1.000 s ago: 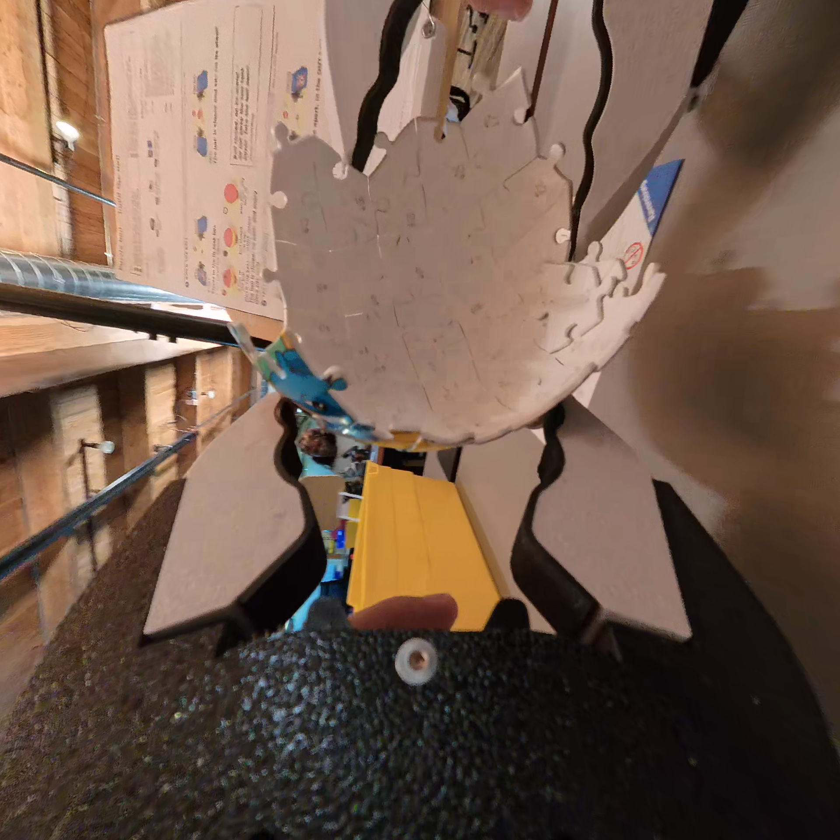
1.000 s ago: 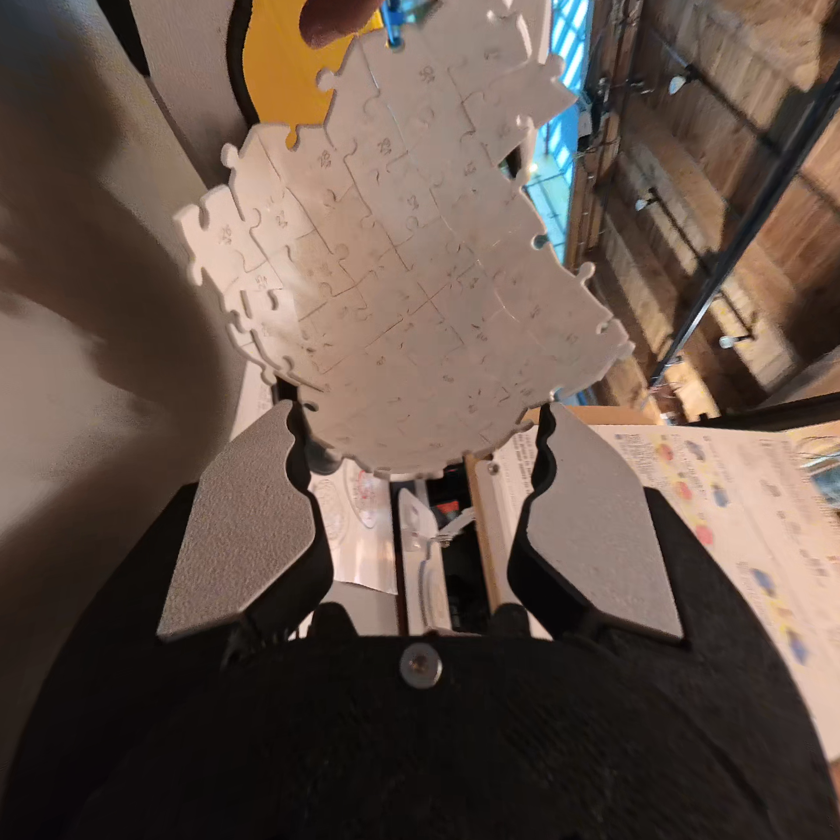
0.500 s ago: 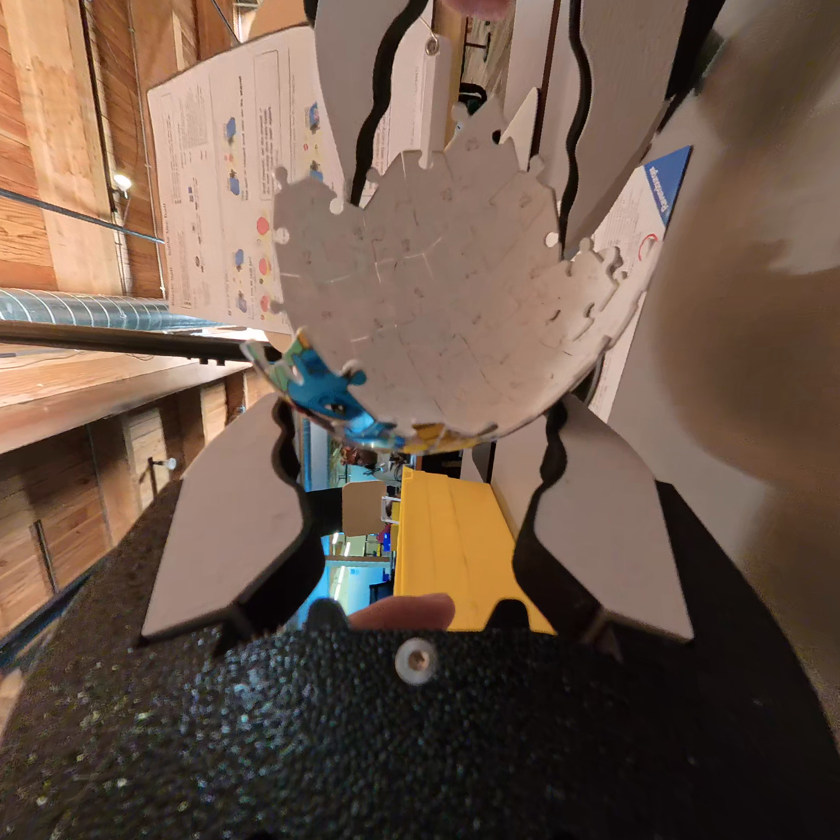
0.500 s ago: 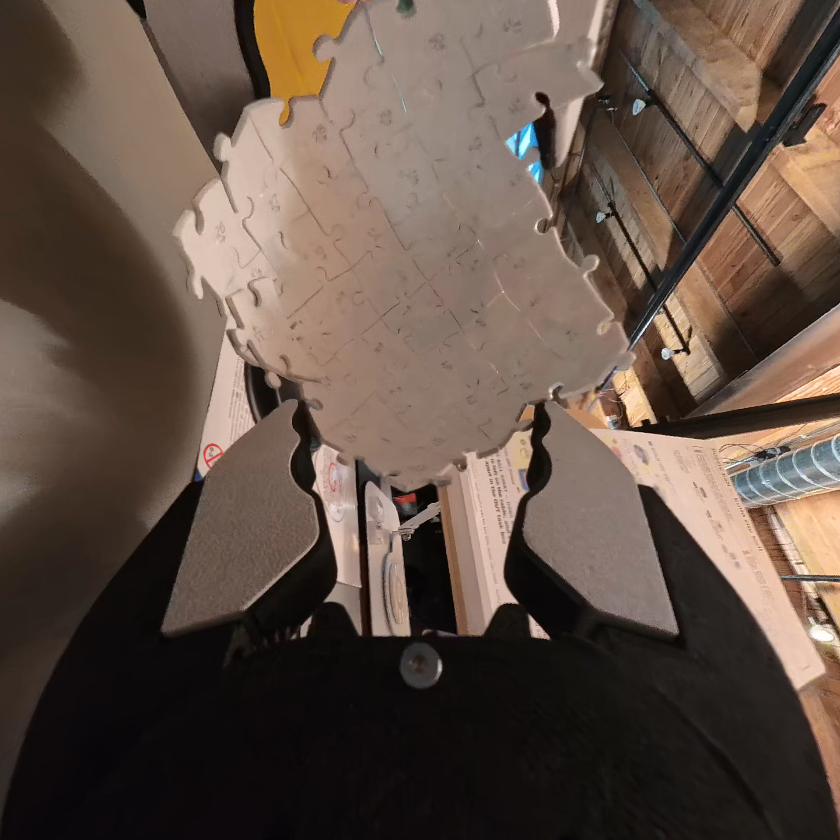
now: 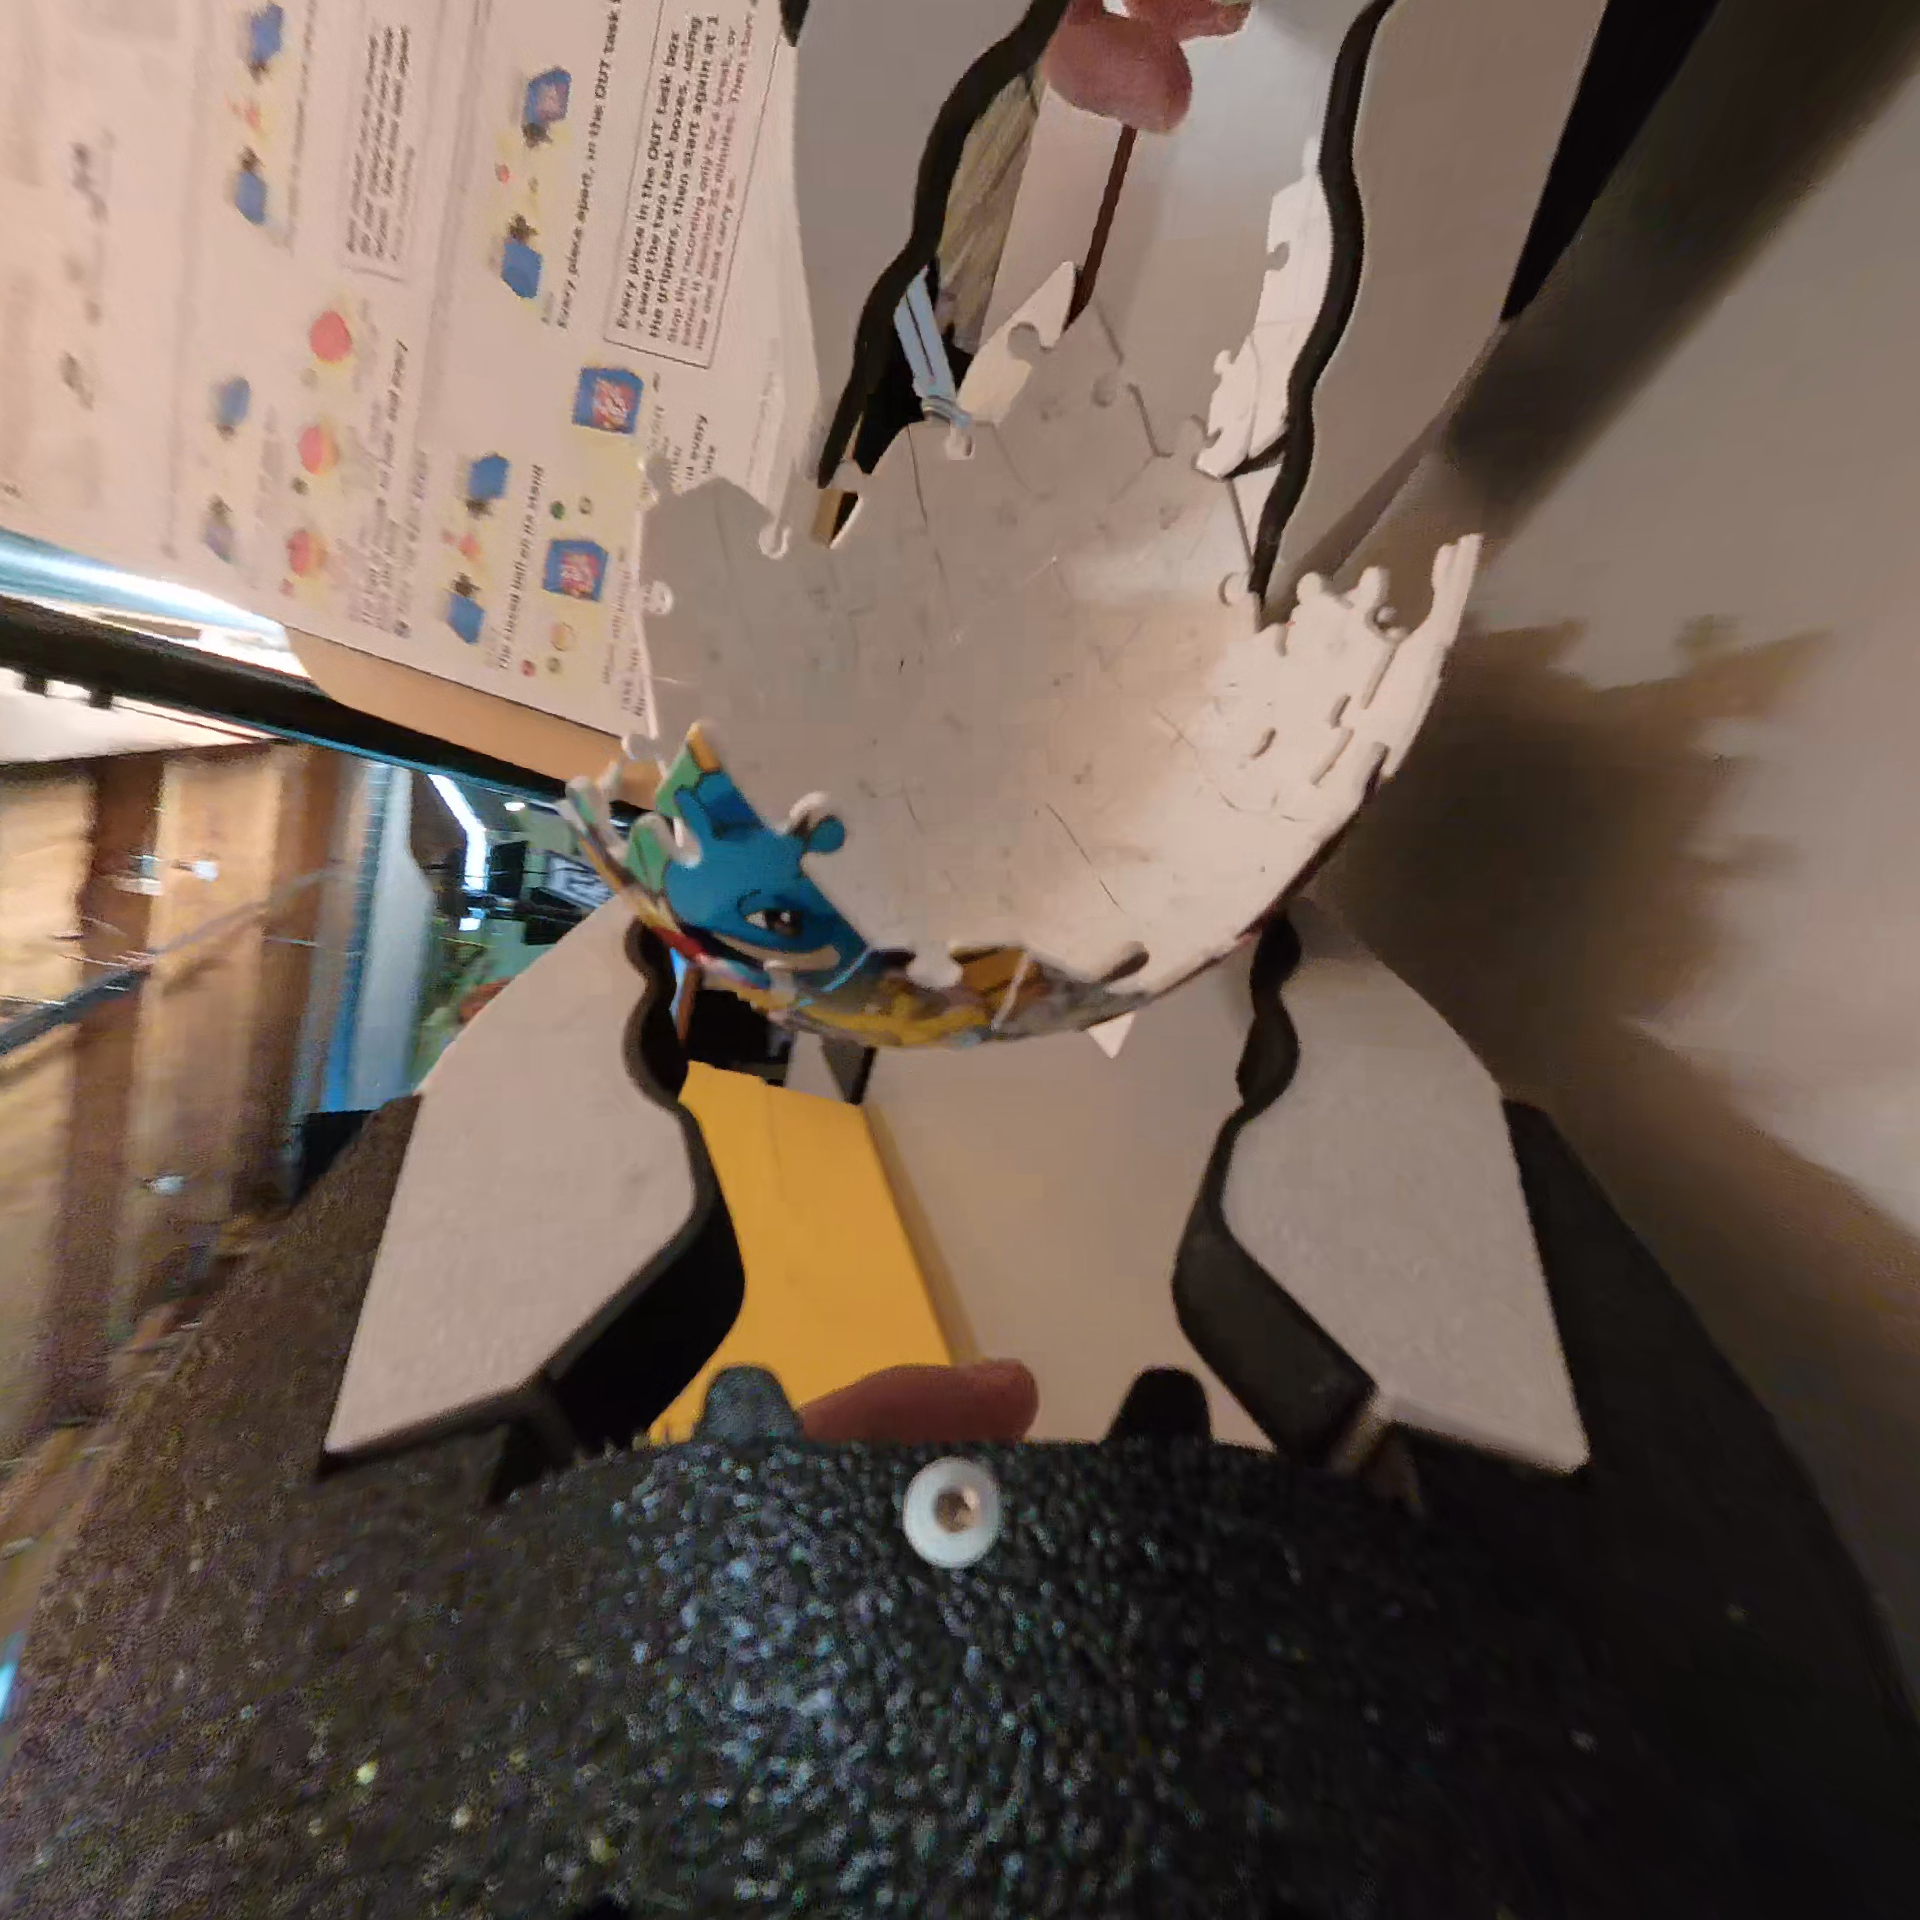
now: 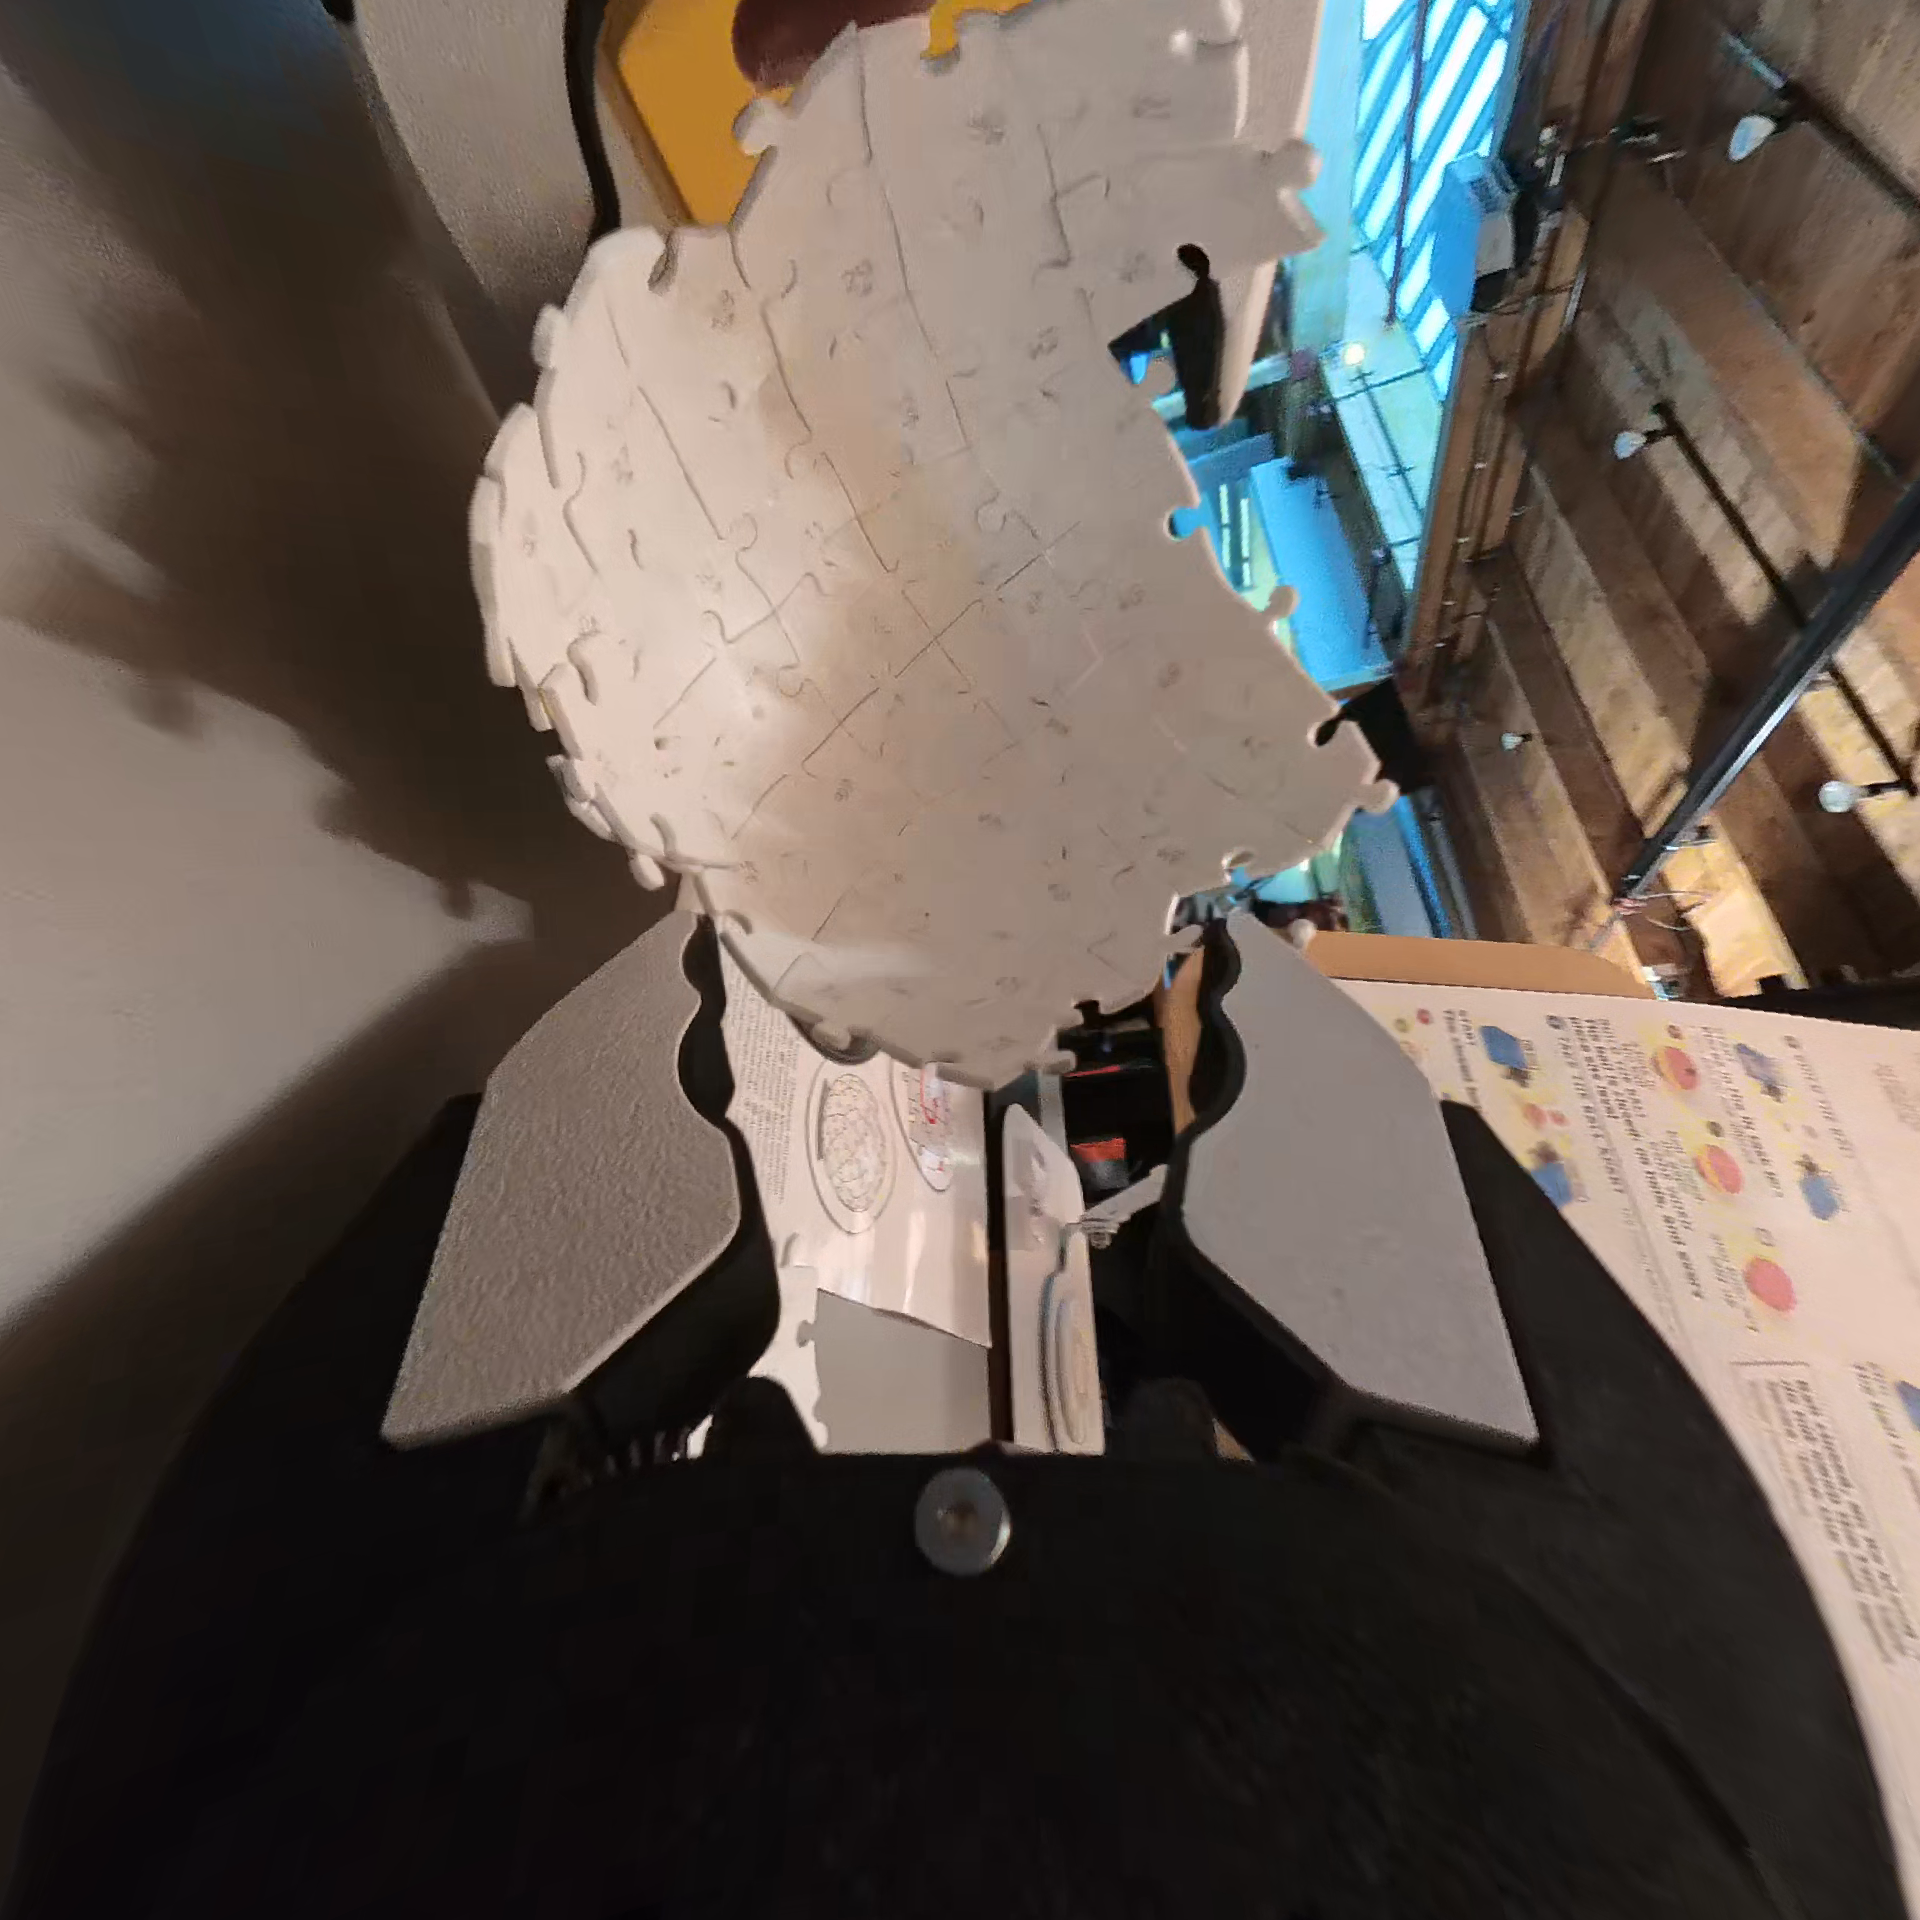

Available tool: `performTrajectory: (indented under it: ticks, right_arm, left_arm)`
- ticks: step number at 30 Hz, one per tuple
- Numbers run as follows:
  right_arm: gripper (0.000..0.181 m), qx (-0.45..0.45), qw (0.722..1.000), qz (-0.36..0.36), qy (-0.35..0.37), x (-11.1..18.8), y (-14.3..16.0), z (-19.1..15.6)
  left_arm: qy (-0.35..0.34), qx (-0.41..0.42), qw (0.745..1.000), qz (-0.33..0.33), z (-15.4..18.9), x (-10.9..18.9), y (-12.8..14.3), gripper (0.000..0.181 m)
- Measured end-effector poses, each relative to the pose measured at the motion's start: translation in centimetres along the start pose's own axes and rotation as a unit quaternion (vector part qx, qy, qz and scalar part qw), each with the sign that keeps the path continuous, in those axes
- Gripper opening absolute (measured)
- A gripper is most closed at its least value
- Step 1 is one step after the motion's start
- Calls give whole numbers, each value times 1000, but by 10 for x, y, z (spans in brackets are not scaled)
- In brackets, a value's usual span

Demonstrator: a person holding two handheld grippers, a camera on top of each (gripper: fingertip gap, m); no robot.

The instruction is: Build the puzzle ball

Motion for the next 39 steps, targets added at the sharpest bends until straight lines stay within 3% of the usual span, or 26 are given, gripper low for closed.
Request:
performTrajectory:
  ticks: [4, 11, 23, 28, 31, 34, 37, 39]
  right_arm:
    - [85, -14, 1000, -3, -24, -1, 1, -3]
    - [81, 4, 998, -17, -62, -2, 3, -15]
    - [79, 1, 992, -20, -121, 4, -1, -13]
    - [77, -3, 978, -57, -199, 22, 6, -6]
    - [70, -31, 974, -78, -210, 37, 11, 15]
    - [61, -70, 982, -39, -172, 39, -1, 44]
    - [39, -93, 968, 37, -229, 22, -25, 42]
    - [28, -66, 957, 26, -282, 6, -26, 34]
  left_arm:
    - [24, 49, 998, 11, 4, 0, 3, 104]
    - [48, 36, 998, -3, 16, -1, 7, 100]
    - [71, 82, 994, -12, 19, 0, 14, 91]
    - [69, 91, 993, -18, 18, 1, 18, 90]
    - [63, 87, 994, -30, 17, 1, 22, 88]
    - [60, 87, 994, -33, 17, 1, 24, 87]
    - [54, 79, 995, -41, 16, 0, 26, 85]
    - [52, 79, 995, -40, 16, 0, 26, 85]
Point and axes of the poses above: each gripper's, where its closed fingertips meet, x back along the fingers, y out of its underside, z = x × y across the jaws, the point moved 5 cm from there along x, back along the fingers, and after that the axes turned 2 degrees about -y, right-handed, at the moved point
